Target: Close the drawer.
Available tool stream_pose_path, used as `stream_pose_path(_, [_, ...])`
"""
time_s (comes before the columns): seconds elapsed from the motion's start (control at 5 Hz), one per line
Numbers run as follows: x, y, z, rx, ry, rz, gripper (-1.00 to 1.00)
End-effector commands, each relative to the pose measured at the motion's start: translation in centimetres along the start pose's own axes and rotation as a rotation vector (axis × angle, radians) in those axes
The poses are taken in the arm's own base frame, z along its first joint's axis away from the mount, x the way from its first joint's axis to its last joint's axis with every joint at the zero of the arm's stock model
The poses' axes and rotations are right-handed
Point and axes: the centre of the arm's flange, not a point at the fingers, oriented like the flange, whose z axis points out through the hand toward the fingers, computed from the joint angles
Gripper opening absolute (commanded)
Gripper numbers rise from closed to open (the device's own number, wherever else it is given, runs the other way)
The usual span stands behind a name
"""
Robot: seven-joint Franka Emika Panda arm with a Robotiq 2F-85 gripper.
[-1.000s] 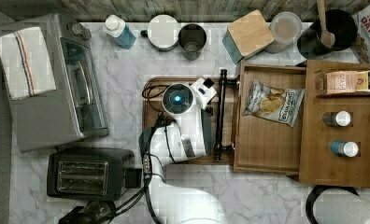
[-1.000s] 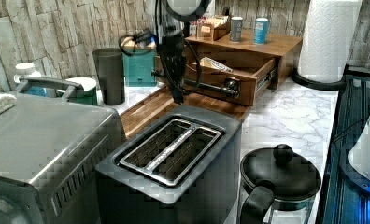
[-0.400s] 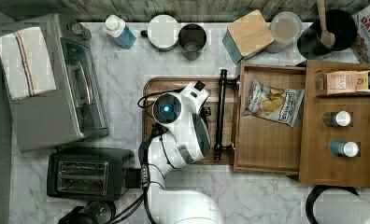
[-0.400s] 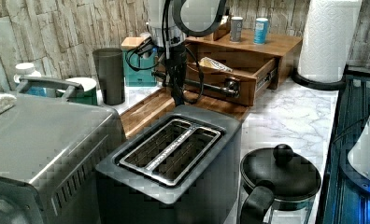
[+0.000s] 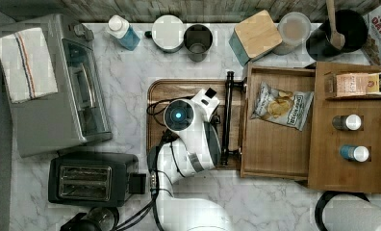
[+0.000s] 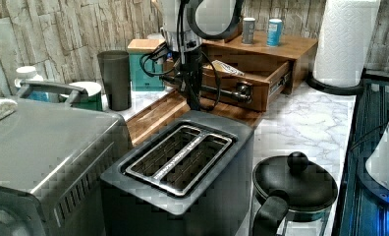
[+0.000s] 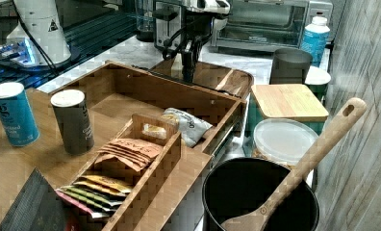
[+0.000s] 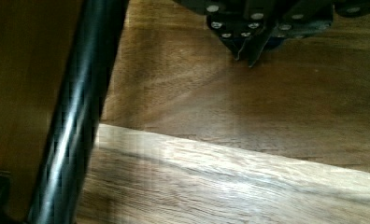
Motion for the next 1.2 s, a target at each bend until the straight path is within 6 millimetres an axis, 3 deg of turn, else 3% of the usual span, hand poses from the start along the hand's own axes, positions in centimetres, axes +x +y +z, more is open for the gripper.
stream_pose_path(0.2, [-1.9, 8.9, -2.2, 0.024, 0.003, 0.111, -1.00])
stream_pose_path(0.6, [-2.5, 13.9, -3.0, 0.011, 0.046, 0.110, -1.00])
stream_pose_path(1.0, [-3.7, 20.7, -1.6, 0.050, 0.113, 0.186, -1.00])
stream_pose_path(1.2, [-4.1, 24.4, -2.7, 0.037, 0.079, 0.206, -1.00])
